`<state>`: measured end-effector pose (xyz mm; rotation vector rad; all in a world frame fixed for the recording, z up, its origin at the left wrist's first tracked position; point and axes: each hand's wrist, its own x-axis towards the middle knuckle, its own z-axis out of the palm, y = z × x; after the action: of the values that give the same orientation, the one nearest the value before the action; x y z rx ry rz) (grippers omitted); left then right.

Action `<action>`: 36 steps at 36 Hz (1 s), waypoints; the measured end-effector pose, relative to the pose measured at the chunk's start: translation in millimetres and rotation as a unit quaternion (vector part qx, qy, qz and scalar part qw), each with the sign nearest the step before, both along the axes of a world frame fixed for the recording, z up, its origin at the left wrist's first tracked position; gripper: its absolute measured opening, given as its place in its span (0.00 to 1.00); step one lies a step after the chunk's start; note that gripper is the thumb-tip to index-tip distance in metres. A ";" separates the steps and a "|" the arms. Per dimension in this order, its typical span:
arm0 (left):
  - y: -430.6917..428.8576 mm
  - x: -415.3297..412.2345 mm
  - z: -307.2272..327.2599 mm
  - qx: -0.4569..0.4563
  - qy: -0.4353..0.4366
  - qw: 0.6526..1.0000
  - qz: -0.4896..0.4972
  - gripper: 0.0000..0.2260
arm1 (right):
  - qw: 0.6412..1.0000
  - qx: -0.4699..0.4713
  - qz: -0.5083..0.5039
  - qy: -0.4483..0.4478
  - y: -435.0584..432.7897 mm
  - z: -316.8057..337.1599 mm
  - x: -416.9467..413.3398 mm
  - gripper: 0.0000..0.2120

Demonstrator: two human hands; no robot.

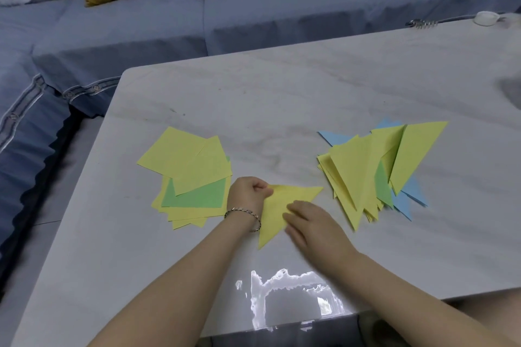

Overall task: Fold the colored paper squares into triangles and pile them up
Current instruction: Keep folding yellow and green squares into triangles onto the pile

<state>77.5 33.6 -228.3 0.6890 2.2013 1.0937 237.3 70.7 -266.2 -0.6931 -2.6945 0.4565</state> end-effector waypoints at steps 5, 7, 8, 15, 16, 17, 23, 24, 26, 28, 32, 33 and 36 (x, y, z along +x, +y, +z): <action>-4.4 -2.5 -10.2 0.014 -0.043 0.998 0.033 0.05 | 0.996 0.046 0.052 0.051 -19.6 -10.8 8.4 0.25; -4.0 -3.7 -11.7 0.020 -0.062 0.997 0.041 0.02 | 0.995 0.045 0.065 0.053 -26.5 -14.0 9.6 0.24; -4.0 -4.0 -11.7 0.022 -0.070 0.996 0.044 0.03 | 0.996 0.047 0.065 0.050 -29.1 -15.1 9.5 0.23; -5.7 -2.8 -14.9 0.033 -0.054 0.997 0.035 0.03 | 0.992 0.062 0.104 0.040 -47.7 -15.7 -2.9 0.14; -5.9 -2.8 -14.9 0.032 -0.052 0.998 0.034 0.03 | 0.992 0.061 0.109 0.035 -46.6 -15.3 -2.3 0.15; -5.7 -2.6 -14.9 0.032 -0.049 0.998 0.032 0.04 | 0.991 0.063 0.112 0.031 -43.7 -15.9 -0.6 0.16; -5.9 -1.6 -16.3 0.031 -0.039 0.998 0.035 0.02 | 0.998 0.041 -0.005 -0.049 -9.7 -2.7 13.3 0.31; -6.1 -1.5 -16.6 0.030 -0.035 0.998 0.034 0.02 | 0.997 0.037 -0.031 -0.067 -1.9 -1.3 15.1 0.33; -6.3 -1.2 -16.3 0.030 -0.031 0.999 0.031 0.04 | 0.992 0.031 -0.073 -0.093 12.6 -1.8 17.9 0.35; -6.2 -0.8 -15.9 0.032 -0.028 0.999 0.032 0.02 | 0.987 0.019 -0.110 -0.112 21.6 -0.3 18.2 0.35; -7.2 1.4 -13.9 0.030 -0.015 0.999 0.034 0.03 | 0.979 0.021 -0.138 -0.146 24.2 3.3 12.8 0.39; -7.5 1.7 -13.0 0.028 -0.015 0.999 0.036 0.03 | 0.978 0.015 -0.141 -0.154 22.1 2.9 11.7 0.39; -9.8 3.0 -7.5 0.028 -0.042 0.996 0.077 0.03 | 0.979 -0.056 -0.153 -0.120 9.4 6.7 10.4 0.36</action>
<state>80.5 23.8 -235.8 0.4932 2.1875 1.2416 247.7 80.1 -259.4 -1.2449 -2.7238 0.4737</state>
